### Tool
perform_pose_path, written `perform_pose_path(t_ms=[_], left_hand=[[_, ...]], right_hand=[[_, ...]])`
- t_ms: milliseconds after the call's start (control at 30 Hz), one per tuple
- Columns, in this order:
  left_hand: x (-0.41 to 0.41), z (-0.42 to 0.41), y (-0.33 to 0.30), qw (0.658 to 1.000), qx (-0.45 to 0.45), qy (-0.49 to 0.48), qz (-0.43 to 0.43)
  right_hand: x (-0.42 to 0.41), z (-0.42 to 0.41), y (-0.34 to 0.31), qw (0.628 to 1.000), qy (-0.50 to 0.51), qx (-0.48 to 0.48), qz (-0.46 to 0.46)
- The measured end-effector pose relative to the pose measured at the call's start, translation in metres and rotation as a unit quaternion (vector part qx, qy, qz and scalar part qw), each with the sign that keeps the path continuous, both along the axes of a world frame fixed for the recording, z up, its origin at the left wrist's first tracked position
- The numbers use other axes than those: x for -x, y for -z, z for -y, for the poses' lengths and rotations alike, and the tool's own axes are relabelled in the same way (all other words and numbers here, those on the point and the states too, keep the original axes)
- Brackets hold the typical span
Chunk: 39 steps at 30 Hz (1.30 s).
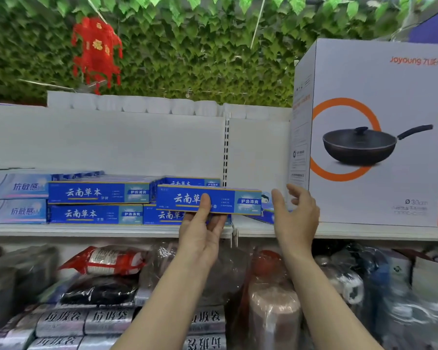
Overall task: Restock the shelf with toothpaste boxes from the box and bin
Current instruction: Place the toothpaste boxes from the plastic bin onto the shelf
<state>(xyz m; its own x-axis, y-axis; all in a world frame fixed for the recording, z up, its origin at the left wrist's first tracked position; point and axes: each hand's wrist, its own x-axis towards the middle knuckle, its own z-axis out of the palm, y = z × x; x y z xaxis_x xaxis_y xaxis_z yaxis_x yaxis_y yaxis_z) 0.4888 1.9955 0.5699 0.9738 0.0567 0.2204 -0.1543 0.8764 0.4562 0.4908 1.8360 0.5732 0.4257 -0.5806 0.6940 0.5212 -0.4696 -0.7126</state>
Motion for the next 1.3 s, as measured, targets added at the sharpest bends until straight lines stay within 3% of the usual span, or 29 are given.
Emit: perform_pose_path(t_ms=[133,400,567,667,767,867,900,1033,1133,1300], left_hand=[[-0.001,-0.006,-0.007,1.000,-0.009,0.006,-0.006],[-0.011,-0.026,-0.015,0.999,-0.050,0.003,0.012],[-0.016,-0.044,-0.008,0.972,-0.219,-0.086,-0.008],[-0.018,-0.057,-0.003,0.906,-0.328,-0.269,-0.024],[-0.020,-0.066,0.000,0.791,-0.455,-0.407,0.040],[-0.036,-0.070,0.004,0.650,-0.588,-0.472,0.093],[-0.042,-0.070,0.005,0.620,-0.617,-0.476,0.098],[-0.059,-0.071,0.011,0.556,-0.666,-0.486,0.107],[-0.063,-0.073,0.013,0.536,-0.670,-0.502,0.108],[-0.067,-0.067,0.004,0.477,-0.722,-0.495,0.078]], right_hand=[[0.015,-0.025,-0.018,0.969,-0.244,-0.042,-0.007],[-0.002,-0.036,-0.021,0.957,-0.283,-0.038,-0.054],[-0.012,-0.036,-0.025,0.949,-0.299,-0.089,-0.036],[-0.025,-0.037,-0.024,0.948,-0.301,-0.098,-0.033],[-0.044,-0.039,-0.020,0.949,-0.299,-0.092,-0.046],[-0.065,-0.045,-0.016,0.951,-0.291,-0.078,-0.074],[-0.071,-0.046,-0.016,0.954,-0.280,-0.069,-0.082],[-0.070,-0.053,-0.015,0.983,-0.172,-0.004,-0.067],[-0.058,-0.064,-0.004,0.994,-0.098,0.057,0.006],[-0.062,-0.082,0.010,0.982,-0.060,0.168,-0.060]])
